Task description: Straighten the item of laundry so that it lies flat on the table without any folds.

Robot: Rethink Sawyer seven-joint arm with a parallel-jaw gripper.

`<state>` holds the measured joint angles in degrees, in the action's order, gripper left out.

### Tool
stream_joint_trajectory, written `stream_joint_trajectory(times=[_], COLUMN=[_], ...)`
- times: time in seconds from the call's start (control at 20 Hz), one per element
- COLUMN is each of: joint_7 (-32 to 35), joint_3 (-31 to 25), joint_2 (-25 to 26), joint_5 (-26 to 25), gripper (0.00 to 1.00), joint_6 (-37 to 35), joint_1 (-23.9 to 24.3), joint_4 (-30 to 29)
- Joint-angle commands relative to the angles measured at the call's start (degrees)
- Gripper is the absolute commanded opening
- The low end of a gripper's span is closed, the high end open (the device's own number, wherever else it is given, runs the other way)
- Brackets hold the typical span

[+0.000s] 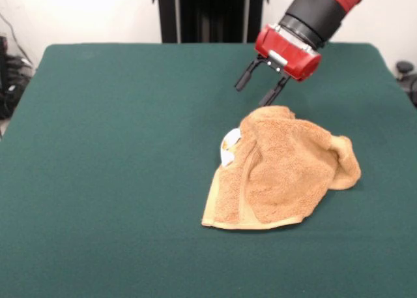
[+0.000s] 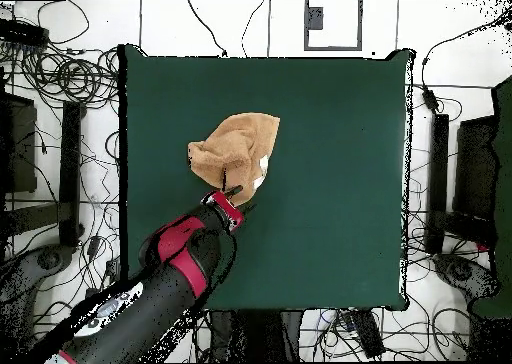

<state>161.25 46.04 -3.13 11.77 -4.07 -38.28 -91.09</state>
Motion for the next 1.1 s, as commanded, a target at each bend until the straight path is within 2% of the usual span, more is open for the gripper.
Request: stream_joint_trajectory(times=[0.05, 0.2, 0.45, 0.55, 0.6, 0.75, 1.05, 1.1], joint_7=[10.2, 7.4, 9.5, 6.8, 2.7, 0.5, 0.4, 1.2], joint_3=[-9.5, -33.1, -28.1, -29.7, -35.1, -35.5, -34.7, -33.3], joint_2=[-3.7, -16.9, -15.0, -16.5, -19.3, -19.5, -18.7, -18.2], joint_5=[3.9, -18.3, -16.8, -18.3, -22.4, -22.5, -24.2, -23.3], gripper=[0.00, 0.00, 0.00, 0.00, 0.00, 0.00, 0.00, 0.00], joint_6=[10.3, 25.0, 27.0, 23.7, 15.6, 11.5, 13.2, 14.3], joint_1=[3.1, 22.9, 18.9, 19.7, 23.6, 23.8, 23.9, 22.9], joint_4=[-0.7, -6.8, -3.6, -3.1, -3.5, -3.1, -2.8, -2.8])
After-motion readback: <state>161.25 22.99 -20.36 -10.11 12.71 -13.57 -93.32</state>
